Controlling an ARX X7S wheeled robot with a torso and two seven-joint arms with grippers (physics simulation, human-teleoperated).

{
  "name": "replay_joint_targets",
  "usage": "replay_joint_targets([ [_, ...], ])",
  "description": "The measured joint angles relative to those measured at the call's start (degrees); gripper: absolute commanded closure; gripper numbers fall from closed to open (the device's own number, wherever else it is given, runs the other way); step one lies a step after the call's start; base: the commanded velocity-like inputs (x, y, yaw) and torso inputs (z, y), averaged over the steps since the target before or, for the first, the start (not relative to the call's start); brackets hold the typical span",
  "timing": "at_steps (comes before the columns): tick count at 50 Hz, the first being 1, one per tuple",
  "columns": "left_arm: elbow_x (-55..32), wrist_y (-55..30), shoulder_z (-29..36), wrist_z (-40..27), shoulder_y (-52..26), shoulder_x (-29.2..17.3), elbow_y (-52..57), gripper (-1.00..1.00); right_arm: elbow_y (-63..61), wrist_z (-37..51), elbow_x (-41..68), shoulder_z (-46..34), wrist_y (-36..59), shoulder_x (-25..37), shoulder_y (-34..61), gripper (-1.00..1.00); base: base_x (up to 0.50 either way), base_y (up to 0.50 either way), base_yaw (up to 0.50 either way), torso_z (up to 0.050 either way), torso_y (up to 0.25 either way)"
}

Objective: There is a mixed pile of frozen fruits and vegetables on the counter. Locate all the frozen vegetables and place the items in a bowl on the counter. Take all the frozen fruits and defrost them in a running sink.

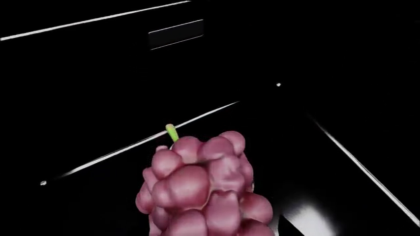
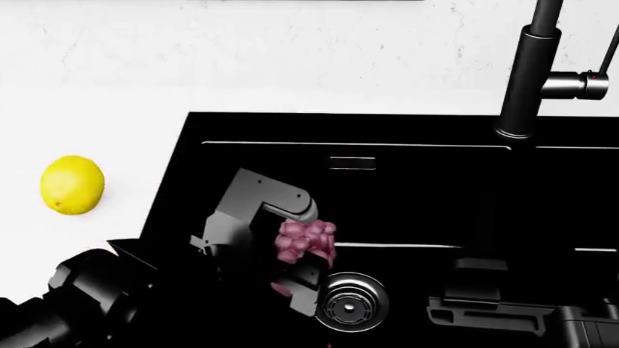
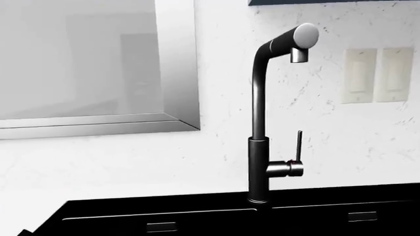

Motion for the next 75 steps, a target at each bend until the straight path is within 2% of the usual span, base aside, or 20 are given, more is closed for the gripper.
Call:
replay_joint_targets([
  [14, 0.8, 0.4, 2.3, 0.0, 3.2, 0.1, -2.0, 1.00, 0.1, -0.8, 0.4, 0.1, -0.9, 0.0, -0.6, -1.00, 0.00, 0.00, 0.00, 0.000, 0.000],
  [15, 1.0, 0.3, 2.3, 0.0, 3.3, 0.1, -2.1, -1.00, 0.2, -0.8, 0.4, 0.1, -0.9, 0.0, -0.6, -1.00, 0.00, 0.00, 0.00, 0.000, 0.000],
  [26, -1.0, 0.7, 2.1, -1.3, 2.0, 0.2, -2.1, -1.00, 0.2, -1.3, 0.6, 0.0, -0.3, -0.7, -0.3, -1.00, 0.00, 0.00, 0.00, 0.000, 0.001],
  [30, -1.0, 1.8, 1.8, -3.7, 0.3, -0.2, 0.0, -1.00, 0.1, -1.4, 0.6, 0.0, 0.2, -1.2, -0.1, -1.00, 0.00, 0.00, 0.00, 0.000, 0.000],
  [33, -1.3, 2.7, 1.1, -7.2, -1.1, -2.5, 5.5, -1.00, 0.1, -1.5, 0.5, -0.1, 0.5, -1.5, 0.0, -1.00, 0.00, 0.00, 0.00, 0.000, 0.000],
  [41, -2.1, 5.7, -1.8, -20.5, -3.8, -13.3, 28.0, -1.00, -0.5, -1.0, 0.5, -0.4, 2.1, -2.3, 0.7, -1.00, 0.00, 0.00, 0.00, 0.000, 0.000],
  [52, -0.3, 11.8, -5.6, -38.9, -1.9, -32.8, 60.3, -1.00, -1.1, -0.4, -0.4, -0.7, 4.0, -3.3, 1.2, -1.00, 0.00, 0.00, 0.00, 0.000, 0.000],
  [65, 4.8, 21.4, -8.9, -46.4, 4.2, -55.5, 83.1, -1.00, 2.3, -0.2, -2.6, -0.9, 7.8, -5.1, 3.1, -1.00, 0.00, 0.00, 0.00, 0.000, 0.000],
  [75, 5.1, 22.9, -10.2, -46.5, 5.0, -66.0, 89.4, -1.00, 4.9, -3.0, -1.2, -0.6, 11.4, -6.0, 6.5, -1.00, 0.00, 0.00, 0.00, 0.000, 0.000],
])
